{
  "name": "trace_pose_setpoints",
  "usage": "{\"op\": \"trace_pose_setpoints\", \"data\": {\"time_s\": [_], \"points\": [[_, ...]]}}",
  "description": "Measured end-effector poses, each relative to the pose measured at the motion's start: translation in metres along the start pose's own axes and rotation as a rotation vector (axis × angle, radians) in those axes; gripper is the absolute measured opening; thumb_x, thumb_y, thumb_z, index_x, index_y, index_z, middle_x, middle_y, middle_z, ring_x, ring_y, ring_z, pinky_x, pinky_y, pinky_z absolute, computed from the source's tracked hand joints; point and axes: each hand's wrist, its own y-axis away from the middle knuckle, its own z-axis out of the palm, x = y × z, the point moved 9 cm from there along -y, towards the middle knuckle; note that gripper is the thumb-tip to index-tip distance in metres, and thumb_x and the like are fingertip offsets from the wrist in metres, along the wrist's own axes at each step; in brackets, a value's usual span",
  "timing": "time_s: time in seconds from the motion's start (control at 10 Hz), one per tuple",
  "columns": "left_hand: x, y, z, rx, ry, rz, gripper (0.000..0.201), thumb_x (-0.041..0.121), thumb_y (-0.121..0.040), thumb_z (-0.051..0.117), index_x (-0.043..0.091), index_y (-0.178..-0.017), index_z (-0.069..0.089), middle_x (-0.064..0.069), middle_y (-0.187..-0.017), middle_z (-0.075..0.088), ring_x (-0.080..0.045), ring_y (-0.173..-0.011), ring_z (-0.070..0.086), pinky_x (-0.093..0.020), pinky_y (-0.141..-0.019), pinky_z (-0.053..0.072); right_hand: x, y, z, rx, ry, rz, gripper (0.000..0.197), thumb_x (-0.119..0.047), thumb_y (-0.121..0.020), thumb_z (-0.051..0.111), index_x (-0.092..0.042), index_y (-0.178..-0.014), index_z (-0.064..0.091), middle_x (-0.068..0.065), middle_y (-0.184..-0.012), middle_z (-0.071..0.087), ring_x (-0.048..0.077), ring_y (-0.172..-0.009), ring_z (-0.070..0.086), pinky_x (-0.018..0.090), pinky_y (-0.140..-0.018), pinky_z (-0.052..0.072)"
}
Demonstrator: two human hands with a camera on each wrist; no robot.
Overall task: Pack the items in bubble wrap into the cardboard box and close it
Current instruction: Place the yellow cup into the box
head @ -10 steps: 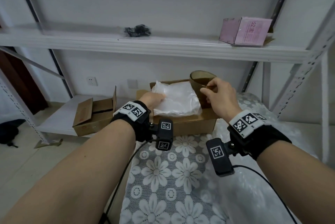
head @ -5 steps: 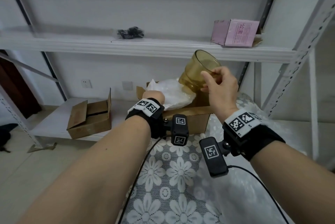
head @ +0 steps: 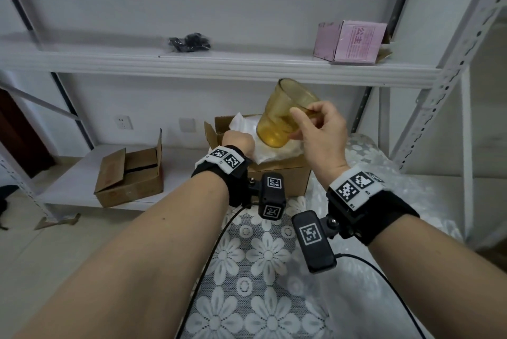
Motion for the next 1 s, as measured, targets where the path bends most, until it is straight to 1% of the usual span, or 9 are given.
{"op": "trace_pose_setpoints", "data": {"time_s": [0.1, 0.2, 0.4, 0.5, 0.6, 0.7, 0.8, 0.9, 1.0], "points": [[-0.001, -0.007, 0.002, -0.022, -0.021, -0.03, 0.034, 0.0, -0.094, 0.037, -0.008, -0.123, 0.051, -0.027, -0.126, 0.056, -0.038, -0.115, 0.057, -0.04, -0.088, 0.05, 0.01, 0.003, 0.005, -0.035, 0.069, 0.013, 0.018, -0.024, -0.085, 0.07, -0.026, -0.078, 0.053, 0.006, -0.067, 0.049, 0.033, -0.067, 0.068, 0.024, -0.05, 0.051], [0.002, -0.012, 0.004, -0.085, -0.033, -0.032, 0.04, 0.002, -0.095, 0.04, -0.004, -0.134, 0.046, -0.019, -0.135, 0.052, -0.035, -0.122, 0.053, -0.035, -0.091, 0.048, 0.021, 0.003, 0.01, -0.06, 0.092, 0.037, 0.019, -0.025, -0.085, 0.069, -0.026, -0.078, 0.052, 0.002, -0.065, 0.048, 0.025, -0.063, 0.069, 0.032, -0.053, 0.053], [-0.007, -0.033, 0.006, -0.147, 0.003, -0.071, 0.043, 0.002, -0.095, 0.042, -0.003, -0.138, 0.042, -0.02, -0.142, 0.046, -0.032, -0.128, 0.048, -0.032, -0.092, 0.047, 0.039, -0.01, 0.029, -0.138, 0.206, 0.085, 0.018, -0.031, -0.087, 0.066, -0.019, -0.089, 0.053, 0.01, -0.084, 0.061, 0.021, -0.07, 0.07, 0.016, -0.05, 0.047], [-0.01, -0.031, 0.01, -0.193, -0.038, -0.108, 0.035, 0.003, -0.094, 0.046, -0.005, -0.127, 0.051, -0.024, -0.131, 0.054, -0.036, -0.121, 0.055, -0.037, -0.096, 0.048, 0.052, -0.013, 0.037, -0.167, 0.318, 0.071, 0.018, -0.033, -0.085, 0.067, -0.022, -0.086, 0.053, 0.008, -0.084, 0.065, 0.021, -0.07, 0.069, 0.035, -0.065, 0.057], [-0.02, -0.035, 0.01, -0.255, -0.041, -0.204, 0.01, 0.004, -0.093, 0.048, -0.002, -0.092, 0.055, -0.024, -0.11, 0.063, -0.034, -0.107, 0.062, -0.047, -0.095, 0.049, 0.066, -0.011, 0.042, -0.188, 0.385, 0.074, 0.019, -0.034, -0.085, 0.067, -0.021, -0.087, 0.053, 0.004, -0.081, 0.063, 0.022, -0.072, 0.068, 0.043, -0.07, 0.057], [-0.013, -0.04, 0.002, -0.205, -0.258, -0.134, 0.013, 0.007, -0.09, 0.054, -0.002, -0.099, 0.057, -0.019, -0.108, 0.065, -0.031, -0.092, 0.066, -0.04, -0.077, 0.056, 0.075, -0.01, 0.042, -0.186, 0.445, 0.071, 0.02, -0.037, -0.085, 0.067, -0.022, -0.088, 0.053, 0.001, -0.082, 0.062, 0.022, -0.076, 0.067, 0.045, -0.072, 0.057], [0.013, -0.038, -0.006, -0.087, -0.806, 0.126, 0.053, 0.017, -0.084, 0.065, 0.009, -0.131, 0.043, -0.014, -0.123, 0.053, -0.029, -0.099, 0.061, -0.037, -0.077, 0.054, 0.079, -0.011, 0.043, -0.19, 0.45, 0.079, 0.02, -0.038, -0.085, 0.066, -0.022, -0.09, 0.053, -0.001, -0.083, 0.062, 0.02, -0.076, 0.066, 0.044, -0.072, 0.057], [0.037, -0.024, -0.008, 0.021, -1.041, 0.338, 0.065, 0.021, -0.083, 0.065, 0.024, -0.14, 0.035, -0.016, -0.138, 0.033, -0.035, -0.111, 0.054, -0.039, -0.09, 0.051, 0.079, -0.012, 0.044, -0.192, 0.441, 0.082, 0.019, -0.037, -0.086, 0.065, -0.023, -0.09, 0.052, -0.001, -0.083, 0.062, 0.019, -0.076, 0.066, 0.043, -0.071, 0.058], [0.021, -0.023, 0.001, -0.17, -0.898, 0.252, 0.06, 0.02, -0.087, 0.064, 0.018, -0.141, 0.037, -0.012, -0.13, 0.048, -0.028, -0.102, 0.06, -0.035, -0.086, 0.055, 0.077, -0.012, 0.042, -0.188, 0.432, 0.092, 0.019, -0.038, -0.086, 0.064, -0.025, -0.089, 0.052, -0.001, -0.082, 0.061, 0.02, -0.076, 0.067, 0.043, -0.071, 0.058]]}}
